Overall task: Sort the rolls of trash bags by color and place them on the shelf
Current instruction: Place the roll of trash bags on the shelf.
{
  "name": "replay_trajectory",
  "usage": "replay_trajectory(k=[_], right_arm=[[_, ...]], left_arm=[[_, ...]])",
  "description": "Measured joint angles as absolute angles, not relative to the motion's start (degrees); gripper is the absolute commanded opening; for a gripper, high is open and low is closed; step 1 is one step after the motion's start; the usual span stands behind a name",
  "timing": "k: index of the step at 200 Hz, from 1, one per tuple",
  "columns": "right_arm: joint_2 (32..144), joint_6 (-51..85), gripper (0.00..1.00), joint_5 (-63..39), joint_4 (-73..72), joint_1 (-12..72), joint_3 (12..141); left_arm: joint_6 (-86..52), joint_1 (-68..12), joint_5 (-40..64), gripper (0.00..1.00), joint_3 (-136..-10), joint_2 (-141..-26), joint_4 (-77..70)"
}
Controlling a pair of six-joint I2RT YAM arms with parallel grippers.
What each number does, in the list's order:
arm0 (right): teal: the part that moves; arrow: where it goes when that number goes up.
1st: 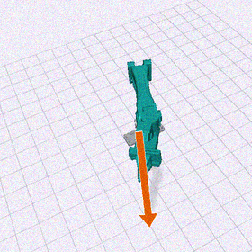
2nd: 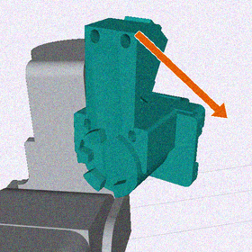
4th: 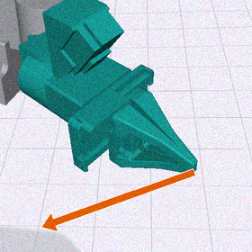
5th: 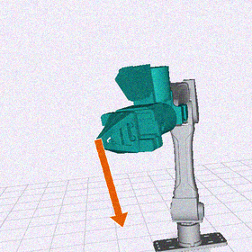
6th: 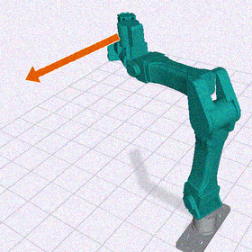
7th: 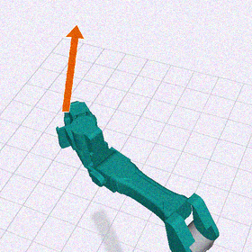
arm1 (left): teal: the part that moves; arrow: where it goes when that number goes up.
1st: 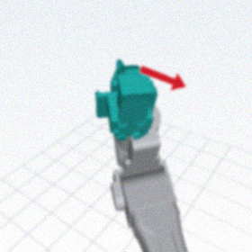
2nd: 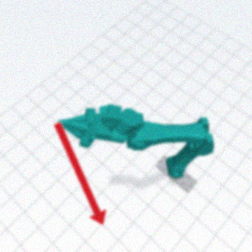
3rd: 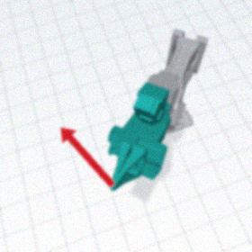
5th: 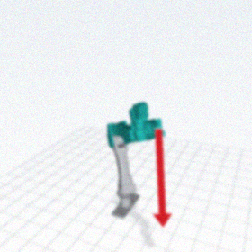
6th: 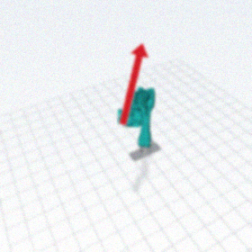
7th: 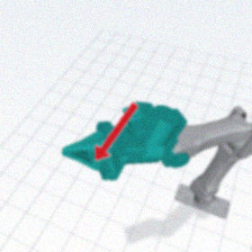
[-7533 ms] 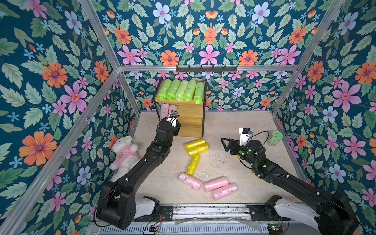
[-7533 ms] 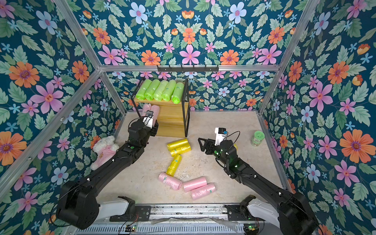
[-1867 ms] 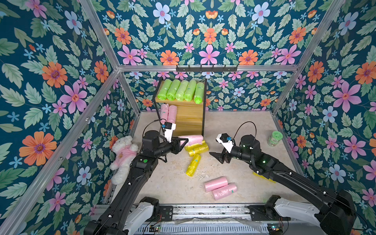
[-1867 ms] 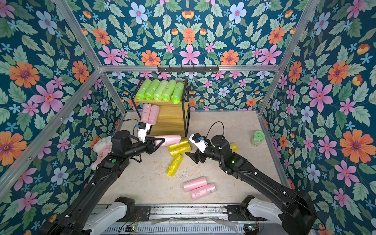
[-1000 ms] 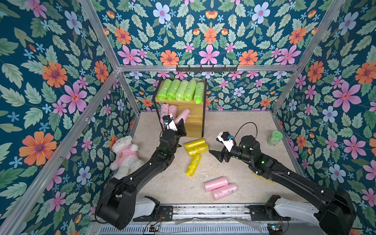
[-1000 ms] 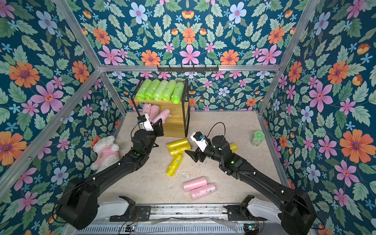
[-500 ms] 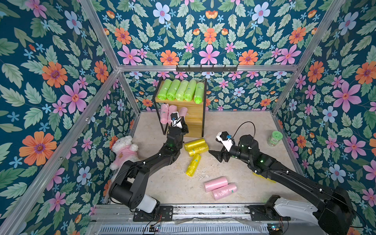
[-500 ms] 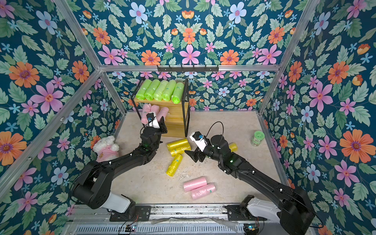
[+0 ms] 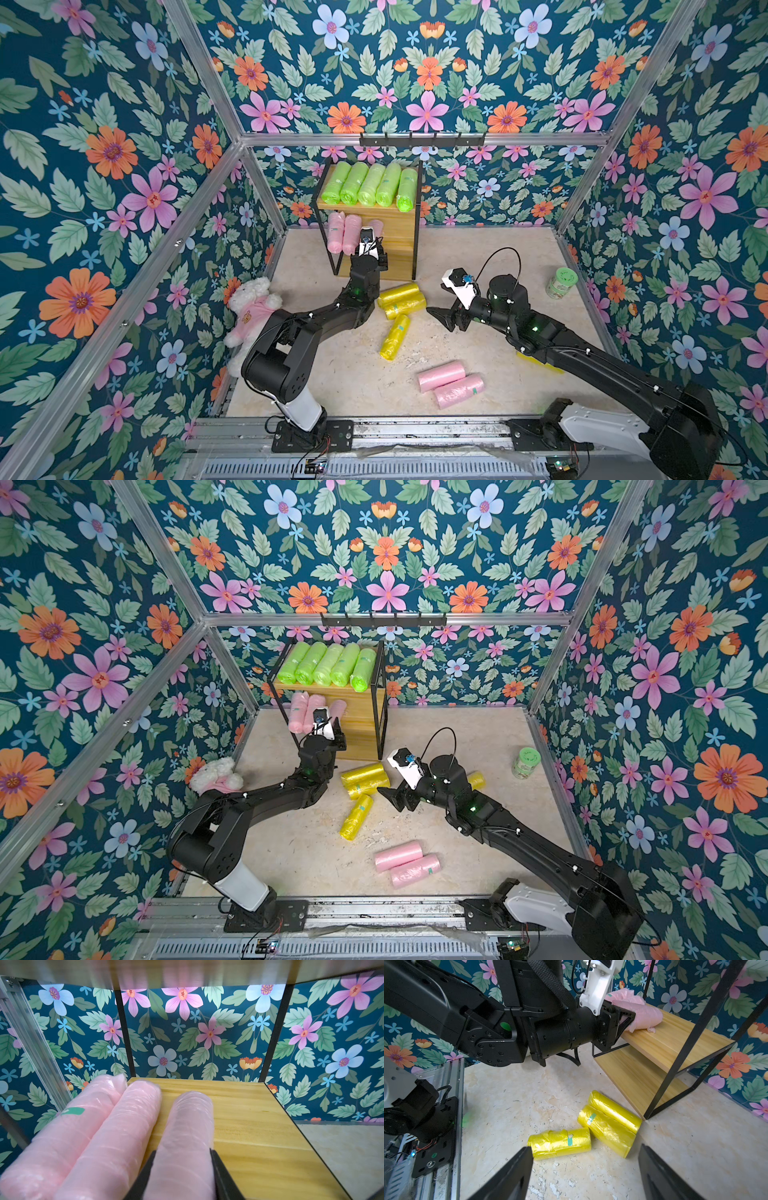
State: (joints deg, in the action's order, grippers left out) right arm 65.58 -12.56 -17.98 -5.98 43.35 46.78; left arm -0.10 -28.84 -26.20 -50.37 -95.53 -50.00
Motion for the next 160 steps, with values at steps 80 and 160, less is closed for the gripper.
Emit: replay_trajectory(k=[80, 160], right_arm=[[65.56, -12.21, 0.84, -17.98, -5.69, 43.35, 46.74], [65.67, -11.68, 0.84, -17.98, -5.72, 43.35, 46.54]], left_arm=[[2.07, -28.16, -27.22, 0.52, -52.42, -98.04, -50.43], [1.32, -28.16, -25.34, 0.67, -52.14, -95.09, -47.35]])
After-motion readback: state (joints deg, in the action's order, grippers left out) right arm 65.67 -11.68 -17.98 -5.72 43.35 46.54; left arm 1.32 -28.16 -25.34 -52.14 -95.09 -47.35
